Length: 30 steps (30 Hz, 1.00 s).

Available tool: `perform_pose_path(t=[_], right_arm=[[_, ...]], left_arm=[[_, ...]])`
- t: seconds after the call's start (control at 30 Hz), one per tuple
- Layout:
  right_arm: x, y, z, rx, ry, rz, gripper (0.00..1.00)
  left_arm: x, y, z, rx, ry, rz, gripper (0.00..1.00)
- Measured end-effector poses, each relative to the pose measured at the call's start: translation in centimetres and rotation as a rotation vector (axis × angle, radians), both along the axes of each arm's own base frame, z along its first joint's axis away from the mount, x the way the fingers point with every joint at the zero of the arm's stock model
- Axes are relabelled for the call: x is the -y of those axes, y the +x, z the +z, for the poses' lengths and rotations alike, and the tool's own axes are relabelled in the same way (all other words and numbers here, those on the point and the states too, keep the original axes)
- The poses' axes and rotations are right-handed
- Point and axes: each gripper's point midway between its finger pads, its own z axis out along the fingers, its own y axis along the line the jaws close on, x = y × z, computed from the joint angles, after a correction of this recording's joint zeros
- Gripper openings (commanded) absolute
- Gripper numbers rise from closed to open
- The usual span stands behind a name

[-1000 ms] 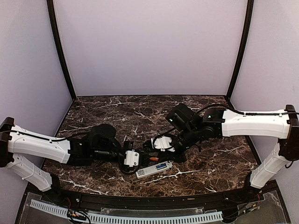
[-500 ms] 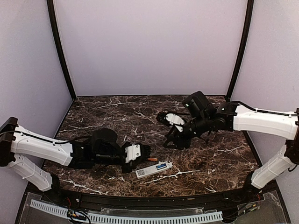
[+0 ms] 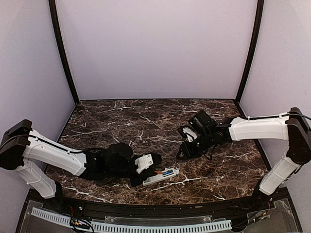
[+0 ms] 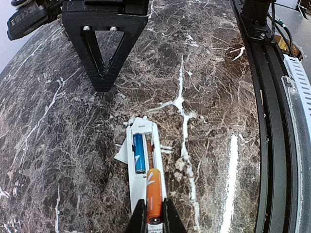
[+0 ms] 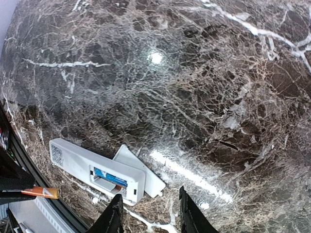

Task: Load the batteries into the remote control

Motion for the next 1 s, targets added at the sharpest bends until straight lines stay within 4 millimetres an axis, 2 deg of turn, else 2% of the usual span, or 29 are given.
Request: perform_pose_path(t=[0.17,0.3,0.57,0.77,1.0], right_arm=[[0.0,0.0,-2.3,-0.052,-0.037,-0.022,0.33],[-0.6,-0.1,-2.7,-0.072,-0.019,-0.015,0.31],[-1.8,-0.3,-2.6,-0.095,0.037,0.010,0.29],[-2.2,-0.4,-2.3,-0.105,0.067,0.012,0.28],[-2.3,-0.8,-2.7,-0.122,0.082,0.018,0.27]], left_arm=[[0.1,-0.3,-2.4,-0.021,0.052,-0.004,0.00],[0.2,-0.2,-4.0,-0.030,0.092,-0.003,0.00],[1.6,0.6,-3.1,0.005,0.054,0.001,0.00],[1.9,0.7,-2.7,0.022,0.038,-0.002,0.00],[2.9,1.3,-3.4,0.059,0.059,-0.023,0.00]])
